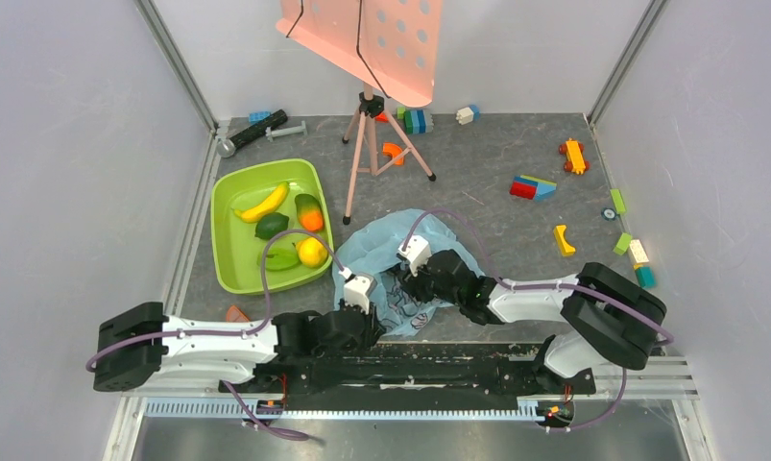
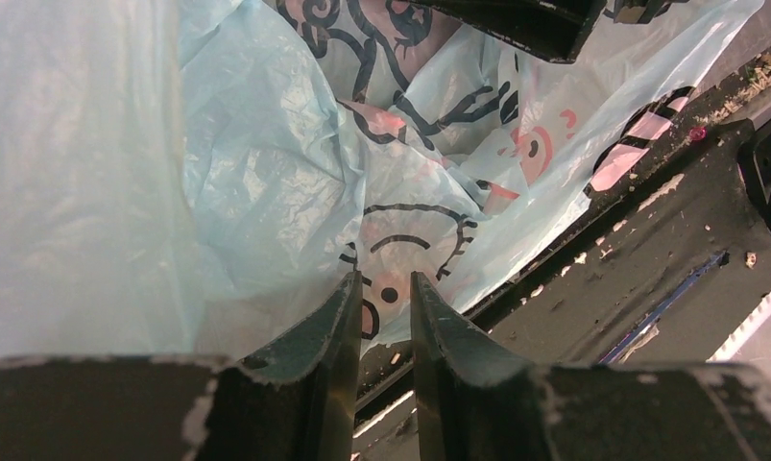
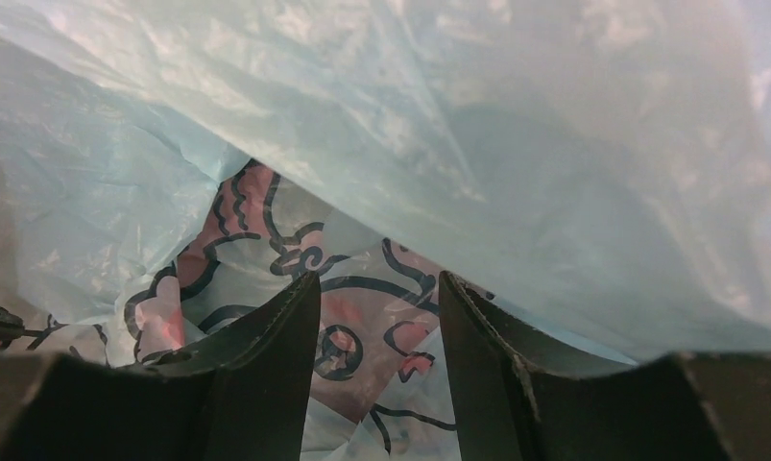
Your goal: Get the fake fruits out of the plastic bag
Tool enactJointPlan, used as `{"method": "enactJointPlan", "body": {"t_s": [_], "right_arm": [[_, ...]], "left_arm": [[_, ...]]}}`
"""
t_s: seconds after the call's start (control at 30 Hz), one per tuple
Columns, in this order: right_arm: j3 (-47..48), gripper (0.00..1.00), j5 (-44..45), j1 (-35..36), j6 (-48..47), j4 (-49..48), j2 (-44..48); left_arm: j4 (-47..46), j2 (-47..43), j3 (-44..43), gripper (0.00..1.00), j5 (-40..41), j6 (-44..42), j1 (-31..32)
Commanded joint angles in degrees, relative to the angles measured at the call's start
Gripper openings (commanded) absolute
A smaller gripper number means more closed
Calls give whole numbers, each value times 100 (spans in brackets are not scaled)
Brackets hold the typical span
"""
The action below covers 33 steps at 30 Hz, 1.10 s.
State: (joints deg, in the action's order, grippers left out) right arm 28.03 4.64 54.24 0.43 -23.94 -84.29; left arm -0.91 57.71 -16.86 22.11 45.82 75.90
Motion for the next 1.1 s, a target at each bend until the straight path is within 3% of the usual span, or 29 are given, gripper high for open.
{"method": "enactJointPlan", "body": {"t_s": [0.0,0.8,1.07], "right_arm": [[99,51,-252,-75,-141,-646,-100],[723,44,-813,-393,-696,-1375,-1314],[902,28,-907,-471,-693,-1467,-1548]], "left_arm": [[56,-145,-69,31,268,225,31],[1014,-1040,69,29,486,511,45],[1277,-1244,14,29,558,524,42]]}}
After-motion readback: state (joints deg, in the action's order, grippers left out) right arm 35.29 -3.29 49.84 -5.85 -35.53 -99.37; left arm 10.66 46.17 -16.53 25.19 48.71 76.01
